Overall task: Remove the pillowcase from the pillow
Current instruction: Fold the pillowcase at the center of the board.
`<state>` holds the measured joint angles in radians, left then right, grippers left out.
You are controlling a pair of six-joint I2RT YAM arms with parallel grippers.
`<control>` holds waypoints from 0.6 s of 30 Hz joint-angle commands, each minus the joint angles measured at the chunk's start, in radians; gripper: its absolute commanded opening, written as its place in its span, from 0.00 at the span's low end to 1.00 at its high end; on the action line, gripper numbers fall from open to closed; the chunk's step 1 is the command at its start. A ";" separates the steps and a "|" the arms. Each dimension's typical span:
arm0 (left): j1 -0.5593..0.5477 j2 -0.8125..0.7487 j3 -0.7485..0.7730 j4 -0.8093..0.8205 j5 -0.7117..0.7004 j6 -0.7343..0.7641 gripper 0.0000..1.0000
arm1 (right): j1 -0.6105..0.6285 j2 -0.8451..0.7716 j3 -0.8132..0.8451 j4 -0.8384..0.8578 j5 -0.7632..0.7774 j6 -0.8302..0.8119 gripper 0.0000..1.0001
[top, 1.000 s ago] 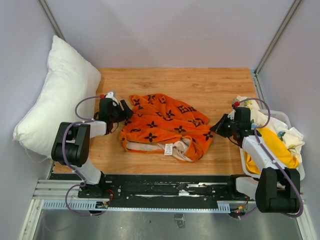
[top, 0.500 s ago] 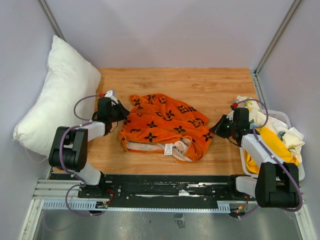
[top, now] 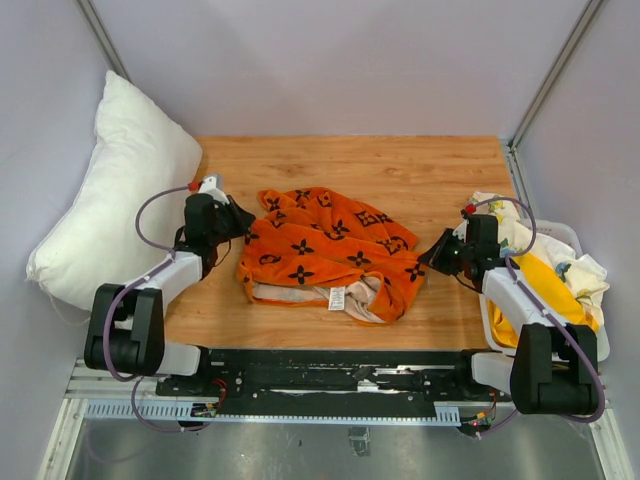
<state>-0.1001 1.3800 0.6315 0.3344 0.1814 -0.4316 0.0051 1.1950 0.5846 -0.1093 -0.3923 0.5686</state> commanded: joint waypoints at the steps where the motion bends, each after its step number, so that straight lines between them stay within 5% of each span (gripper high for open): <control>1: 0.000 -0.007 -0.009 -0.007 0.091 -0.029 0.00 | -0.014 0.004 0.020 0.031 -0.012 0.009 0.01; 11: -0.088 -0.103 -0.066 0.017 0.016 -0.043 0.00 | 0.004 0.049 0.034 0.105 -0.005 0.055 0.01; 18: -0.079 -0.125 0.158 -0.049 -0.062 -0.002 0.00 | 0.138 0.097 0.242 0.144 0.129 0.090 0.01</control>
<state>-0.1864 1.2964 0.6392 0.2806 0.1886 -0.4637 0.0734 1.3087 0.6868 -0.0364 -0.3580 0.6338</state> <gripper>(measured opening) 0.021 0.027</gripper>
